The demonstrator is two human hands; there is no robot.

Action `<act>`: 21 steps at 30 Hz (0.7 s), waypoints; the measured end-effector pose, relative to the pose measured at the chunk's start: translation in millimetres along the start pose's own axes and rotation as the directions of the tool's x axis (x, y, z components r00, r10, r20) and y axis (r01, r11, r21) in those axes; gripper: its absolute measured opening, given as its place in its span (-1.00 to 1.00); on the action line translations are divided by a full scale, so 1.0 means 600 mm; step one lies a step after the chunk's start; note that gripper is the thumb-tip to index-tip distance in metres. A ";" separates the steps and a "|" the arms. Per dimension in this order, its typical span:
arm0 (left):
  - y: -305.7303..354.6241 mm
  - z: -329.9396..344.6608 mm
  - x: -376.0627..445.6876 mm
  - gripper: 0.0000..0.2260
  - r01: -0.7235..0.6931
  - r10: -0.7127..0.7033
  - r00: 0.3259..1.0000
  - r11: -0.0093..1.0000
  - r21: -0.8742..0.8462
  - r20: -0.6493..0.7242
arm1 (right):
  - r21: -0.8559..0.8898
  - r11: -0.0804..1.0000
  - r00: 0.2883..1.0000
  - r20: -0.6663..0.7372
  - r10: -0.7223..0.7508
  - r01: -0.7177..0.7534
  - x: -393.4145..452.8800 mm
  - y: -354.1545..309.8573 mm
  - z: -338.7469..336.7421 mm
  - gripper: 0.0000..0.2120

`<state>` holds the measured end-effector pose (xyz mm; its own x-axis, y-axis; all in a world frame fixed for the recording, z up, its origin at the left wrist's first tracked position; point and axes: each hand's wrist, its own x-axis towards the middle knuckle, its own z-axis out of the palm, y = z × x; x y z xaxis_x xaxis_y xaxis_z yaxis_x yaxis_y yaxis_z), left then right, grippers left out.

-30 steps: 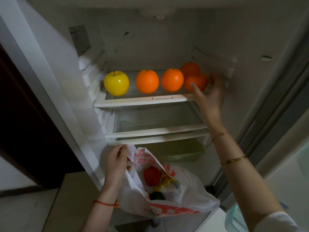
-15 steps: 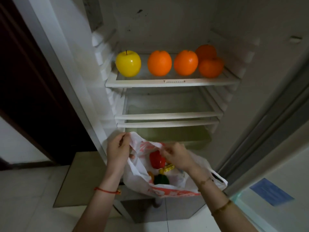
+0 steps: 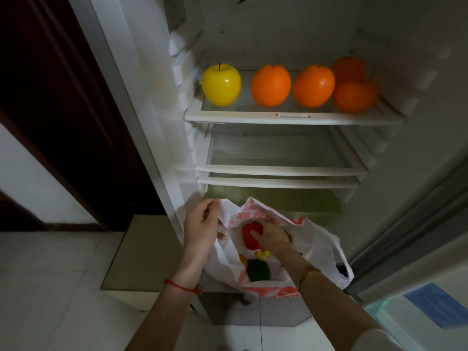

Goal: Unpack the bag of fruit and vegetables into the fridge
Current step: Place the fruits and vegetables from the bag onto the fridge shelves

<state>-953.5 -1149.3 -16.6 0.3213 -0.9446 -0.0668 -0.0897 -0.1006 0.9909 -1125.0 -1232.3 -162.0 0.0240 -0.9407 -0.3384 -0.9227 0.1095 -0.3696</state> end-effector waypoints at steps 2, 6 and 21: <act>0.001 0.001 0.002 -0.79 0.003 -0.003 1.000 1.000 -0.001 0.003 | 0.007 1.000 1.000 0.006 0.030 -0.030 0.007 -0.004 0.009 -0.43; -0.002 0.000 0.007 -0.78 0.023 -0.023 1.000 1.000 0.010 -0.006 | 0.007 0.993 0.993 0.018 0.116 -0.116 0.015 -0.008 0.027 -0.30; 0.005 -0.004 0.015 -0.79 0.003 -0.003 0.999 1.000 0.002 -0.043 | 0.502 0.857 0.990 0.011 -0.141 0.116 -0.040 -0.007 -0.024 -0.41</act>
<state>-948.4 -1157.1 -13.9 0.3620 -0.9299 -0.0648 -0.0906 -0.1043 0.9904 -1127.2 -1214.7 -139.9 0.1581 -0.9431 -0.2926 -0.5947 0.1456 -0.7907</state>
